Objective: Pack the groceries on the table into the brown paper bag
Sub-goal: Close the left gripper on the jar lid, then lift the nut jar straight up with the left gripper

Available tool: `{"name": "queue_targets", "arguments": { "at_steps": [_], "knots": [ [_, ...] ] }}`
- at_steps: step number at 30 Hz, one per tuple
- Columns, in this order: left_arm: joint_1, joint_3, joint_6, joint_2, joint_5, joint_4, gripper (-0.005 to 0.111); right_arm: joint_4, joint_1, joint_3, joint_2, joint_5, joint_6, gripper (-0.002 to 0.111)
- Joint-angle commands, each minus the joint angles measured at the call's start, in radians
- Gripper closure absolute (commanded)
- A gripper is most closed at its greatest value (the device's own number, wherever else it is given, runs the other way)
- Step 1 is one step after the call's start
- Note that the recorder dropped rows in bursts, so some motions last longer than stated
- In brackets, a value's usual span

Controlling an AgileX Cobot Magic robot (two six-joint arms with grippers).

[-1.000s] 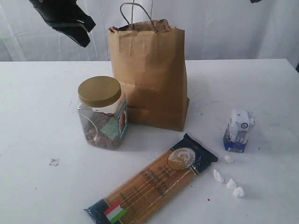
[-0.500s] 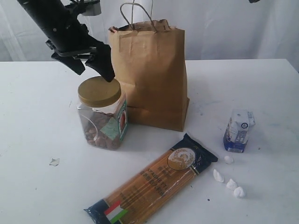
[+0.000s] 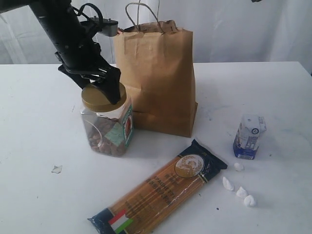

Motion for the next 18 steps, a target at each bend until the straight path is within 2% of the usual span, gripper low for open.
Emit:
{"name": "queue_targets", "arguments": {
  "at_steps": [1,3,10,12,13,14,15,16,18],
  "knots": [
    [-0.004,0.002,0.009,0.016,0.083,-0.072,0.002,0.009,-0.003,0.004,-0.008,-0.002,0.001,0.108],
    [-0.004,0.002,0.019,0.024,0.090,-0.073,0.002,0.009,-0.003,0.004,-0.008,-0.002,0.001,0.108],
    [-0.004,0.002,-0.028,0.026,0.090,0.077,0.003,0.016,-0.003,0.004,-0.008,-0.002,0.001,0.108],
    [-0.004,0.002,-0.028,0.026,0.090,0.081,0.013,0.026,-0.003,0.004,-0.008,-0.002,0.001,0.108],
    [-0.004,0.002,-0.028,0.026,0.090,0.084,0.030,0.033,-0.003,0.004,-0.008,-0.002,0.001,0.108],
    [-0.004,0.002,-0.028,0.026,0.090,0.084,0.039,0.035,-0.003,0.004,-0.008,-0.002,0.001,0.108],
    [-0.004,0.002,-0.028,0.026,0.090,0.084,0.058,0.037,-0.003,0.004,-0.008,-0.002,0.001,0.108],
    [-0.004,0.002,-0.028,0.026,0.090,0.084,0.068,0.040,-0.003,0.004,-0.008,-0.002,0.001,0.108],
    [-0.004,0.002,-0.028,0.026,0.090,0.116,0.098,0.046,-0.003,0.004,-0.008,-0.002,0.001,0.108]
  ]
}}
